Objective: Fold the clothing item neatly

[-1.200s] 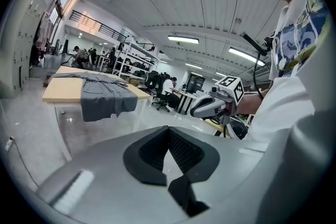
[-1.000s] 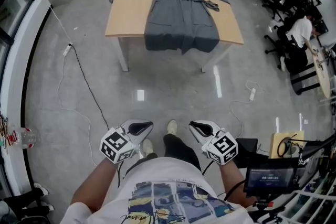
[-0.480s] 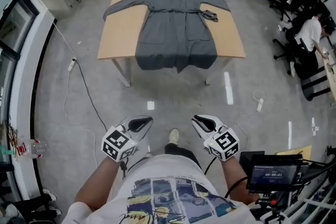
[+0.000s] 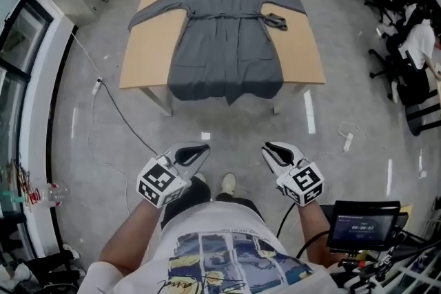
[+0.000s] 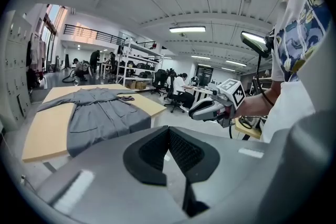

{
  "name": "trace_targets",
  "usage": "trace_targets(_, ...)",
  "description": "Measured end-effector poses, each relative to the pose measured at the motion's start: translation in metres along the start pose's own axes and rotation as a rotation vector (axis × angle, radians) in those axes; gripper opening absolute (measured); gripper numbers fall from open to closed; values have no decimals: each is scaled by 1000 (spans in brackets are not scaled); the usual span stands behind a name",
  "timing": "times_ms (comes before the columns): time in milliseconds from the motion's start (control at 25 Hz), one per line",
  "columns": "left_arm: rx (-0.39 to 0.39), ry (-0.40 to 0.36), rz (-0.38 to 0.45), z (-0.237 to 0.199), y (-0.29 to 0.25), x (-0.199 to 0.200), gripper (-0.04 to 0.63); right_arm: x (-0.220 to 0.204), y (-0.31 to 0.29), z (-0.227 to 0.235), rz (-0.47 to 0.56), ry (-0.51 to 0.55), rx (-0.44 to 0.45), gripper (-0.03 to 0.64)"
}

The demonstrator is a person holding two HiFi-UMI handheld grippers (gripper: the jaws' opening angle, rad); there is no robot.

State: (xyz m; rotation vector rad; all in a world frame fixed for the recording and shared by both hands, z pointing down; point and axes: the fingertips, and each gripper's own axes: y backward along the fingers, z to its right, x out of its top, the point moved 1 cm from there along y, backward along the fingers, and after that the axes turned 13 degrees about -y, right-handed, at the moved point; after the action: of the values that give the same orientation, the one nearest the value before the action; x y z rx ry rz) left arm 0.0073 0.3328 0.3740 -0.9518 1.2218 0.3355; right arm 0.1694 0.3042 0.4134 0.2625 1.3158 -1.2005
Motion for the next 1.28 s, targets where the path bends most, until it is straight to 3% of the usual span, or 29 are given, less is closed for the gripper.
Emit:
trace_targets(320,-17,26,13,-52,-42,5,8,16,-32,41,-11,-35,-16,44)
trace_targets(920,-172,-47,59,-179,-93,29,8,103,-102,127,8,-100,-209,44)
trace_targets(1280,-176,-39,55,-231,-109,28,8,133,-118,195,52,-173,-314,44)
